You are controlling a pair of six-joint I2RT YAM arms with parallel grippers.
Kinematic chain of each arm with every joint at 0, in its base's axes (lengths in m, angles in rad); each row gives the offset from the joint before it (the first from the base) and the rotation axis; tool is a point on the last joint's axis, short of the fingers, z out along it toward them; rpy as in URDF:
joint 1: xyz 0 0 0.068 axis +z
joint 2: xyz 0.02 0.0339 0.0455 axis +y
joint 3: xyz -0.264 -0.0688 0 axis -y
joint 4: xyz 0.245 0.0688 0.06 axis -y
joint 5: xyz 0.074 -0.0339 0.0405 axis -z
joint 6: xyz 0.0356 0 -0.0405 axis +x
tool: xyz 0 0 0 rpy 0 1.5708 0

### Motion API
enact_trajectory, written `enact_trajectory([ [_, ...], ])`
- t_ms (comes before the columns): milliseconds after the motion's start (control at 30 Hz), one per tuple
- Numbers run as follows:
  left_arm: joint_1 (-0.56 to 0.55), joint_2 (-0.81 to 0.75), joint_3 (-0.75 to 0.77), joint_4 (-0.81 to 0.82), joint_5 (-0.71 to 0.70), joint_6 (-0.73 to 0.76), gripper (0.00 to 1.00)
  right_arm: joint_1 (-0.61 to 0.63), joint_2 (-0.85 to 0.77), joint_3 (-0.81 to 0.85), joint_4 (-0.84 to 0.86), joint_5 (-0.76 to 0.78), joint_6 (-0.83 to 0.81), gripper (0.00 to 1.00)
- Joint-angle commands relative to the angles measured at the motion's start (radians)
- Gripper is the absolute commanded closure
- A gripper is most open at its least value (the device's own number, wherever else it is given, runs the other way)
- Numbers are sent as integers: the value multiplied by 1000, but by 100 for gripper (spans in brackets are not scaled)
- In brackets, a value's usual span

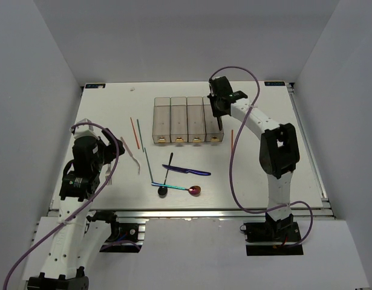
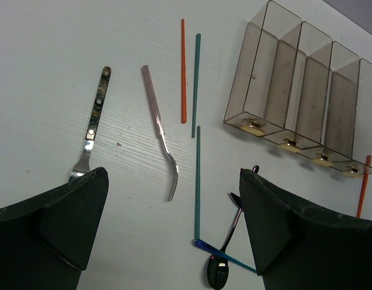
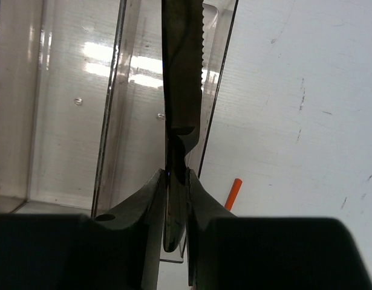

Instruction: Sort the eating utensils into containers

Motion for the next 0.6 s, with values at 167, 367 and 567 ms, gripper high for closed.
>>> enact_trajectory([
  [167, -3, -9, -1, 8, -10, -3, 2, 5, -4, -18, 75, 9, -70, 100],
  [367, -3, -8, -1, 8, -16, -3, 2, 7, -4, -44, 96, -3, -64, 96],
  [567, -1, -3, -1, 4, -22, -3, 2, 7, 4, -54, 104, -17, -60, 93],
])
